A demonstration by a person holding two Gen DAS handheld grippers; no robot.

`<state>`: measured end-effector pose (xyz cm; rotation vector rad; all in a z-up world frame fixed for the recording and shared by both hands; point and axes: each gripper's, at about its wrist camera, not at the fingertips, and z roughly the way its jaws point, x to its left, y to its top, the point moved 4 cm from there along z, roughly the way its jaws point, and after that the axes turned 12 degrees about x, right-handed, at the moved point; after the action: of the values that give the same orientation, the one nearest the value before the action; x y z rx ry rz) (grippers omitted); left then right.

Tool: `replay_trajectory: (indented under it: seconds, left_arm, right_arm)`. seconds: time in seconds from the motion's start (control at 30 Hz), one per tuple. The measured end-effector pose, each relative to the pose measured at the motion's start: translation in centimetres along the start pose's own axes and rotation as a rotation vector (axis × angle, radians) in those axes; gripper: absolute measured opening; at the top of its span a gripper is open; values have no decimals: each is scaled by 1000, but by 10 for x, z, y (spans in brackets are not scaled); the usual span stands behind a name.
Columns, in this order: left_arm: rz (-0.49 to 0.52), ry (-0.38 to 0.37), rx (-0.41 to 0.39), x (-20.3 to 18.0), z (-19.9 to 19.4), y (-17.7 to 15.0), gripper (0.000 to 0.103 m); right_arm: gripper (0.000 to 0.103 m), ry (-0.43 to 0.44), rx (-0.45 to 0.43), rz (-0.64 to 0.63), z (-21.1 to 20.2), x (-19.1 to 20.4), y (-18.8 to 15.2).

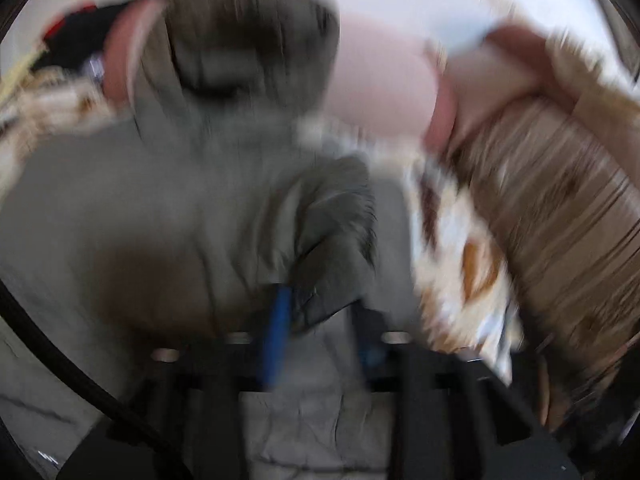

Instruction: Fold large clothes

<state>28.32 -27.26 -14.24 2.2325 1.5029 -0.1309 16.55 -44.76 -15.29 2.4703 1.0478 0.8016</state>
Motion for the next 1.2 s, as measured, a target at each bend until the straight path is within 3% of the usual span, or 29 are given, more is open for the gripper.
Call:
replay_trajectory:
  seconds: [0.03,0.1,0.2,0.23,0.3,0.43,0.5,0.7,0.77,0.83,0.9,1.07,1.2]
  left_arm:
    - [-2,-19,50,0,13,-9,47]
    - [26,-46,71,1,15,-23,48]
    - [65,-30,-20,21,-14,-30,49]
    - [65,-13,-60,31,-27,-27,55]
    - [27,104,-141,68,-52,-18,64]
    - [-87,383,-266,142,-89,-6,64]
    - [-147,463,-310,179,-98,-2,64]
    - [-216,455,-311,233,-83,11,64]
    - [-250,439,-234,253,-61,10,65]
    - [-295,377,-218,267,-51,7,73]
    - [-310,367,-214,271,-49,8,77]
    - [-301,392,-244,265,-52,6,77]
    - [-289,412,-331,249,-71,-1,69]
  right_arm:
    - [73,4,2,3,1,0,1]
    - [73,23,12,10,3,2,2]
    - [73,61,4,-14,4,18,2]
    - [72,67,-3,-38,5,26,1]
    - [61,90,5,-100,11,46,-4]
    - [48,160,53,-188,32,80,-19]
    - [47,140,59,-251,45,97,-27]
    - [44,109,77,-385,83,138,-41]
    - [44,39,93,-446,99,146,-47]
    - [44,-22,151,-471,121,143,-56]
    - [46,-23,202,-449,139,137,-62]
    - [48,-25,188,-448,142,135,-62]
    - [48,-16,187,-441,139,133,-62]
